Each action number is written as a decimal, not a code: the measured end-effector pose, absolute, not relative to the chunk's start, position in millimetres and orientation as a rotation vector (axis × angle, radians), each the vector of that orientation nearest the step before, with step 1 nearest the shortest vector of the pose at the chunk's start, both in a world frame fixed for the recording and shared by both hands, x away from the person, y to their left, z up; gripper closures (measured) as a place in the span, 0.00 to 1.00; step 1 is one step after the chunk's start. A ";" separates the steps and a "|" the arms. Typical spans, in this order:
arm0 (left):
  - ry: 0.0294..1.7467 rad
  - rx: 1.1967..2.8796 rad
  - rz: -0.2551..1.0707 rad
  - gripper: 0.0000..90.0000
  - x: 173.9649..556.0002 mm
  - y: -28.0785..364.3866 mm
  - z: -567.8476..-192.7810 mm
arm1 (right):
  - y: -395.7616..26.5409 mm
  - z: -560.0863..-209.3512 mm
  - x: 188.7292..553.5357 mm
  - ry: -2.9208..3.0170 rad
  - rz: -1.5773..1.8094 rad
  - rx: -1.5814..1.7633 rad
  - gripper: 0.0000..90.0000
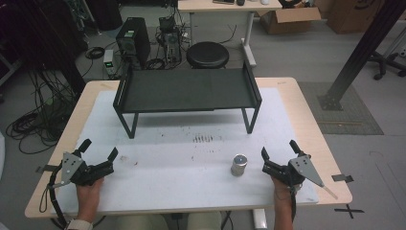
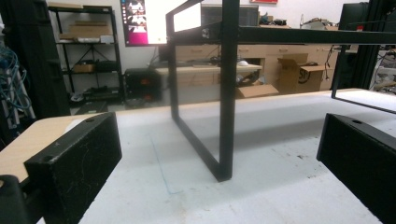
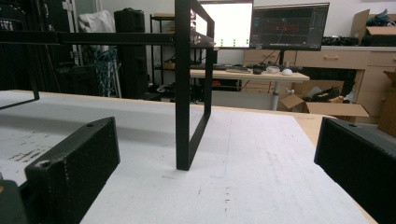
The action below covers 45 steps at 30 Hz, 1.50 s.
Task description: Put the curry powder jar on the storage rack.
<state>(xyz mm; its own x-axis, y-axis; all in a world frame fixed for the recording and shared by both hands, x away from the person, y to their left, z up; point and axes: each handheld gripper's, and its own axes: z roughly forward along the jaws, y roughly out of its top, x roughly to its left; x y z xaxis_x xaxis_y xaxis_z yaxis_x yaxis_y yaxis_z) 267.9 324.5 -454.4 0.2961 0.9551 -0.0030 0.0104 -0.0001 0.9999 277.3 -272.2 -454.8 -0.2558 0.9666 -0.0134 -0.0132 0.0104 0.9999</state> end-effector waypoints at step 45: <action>0.991 1.343 0.979 0.00 267.9 324.5 -454.3 | -272.6 -423.1 266.6 1.435 1.463 1.073 0.00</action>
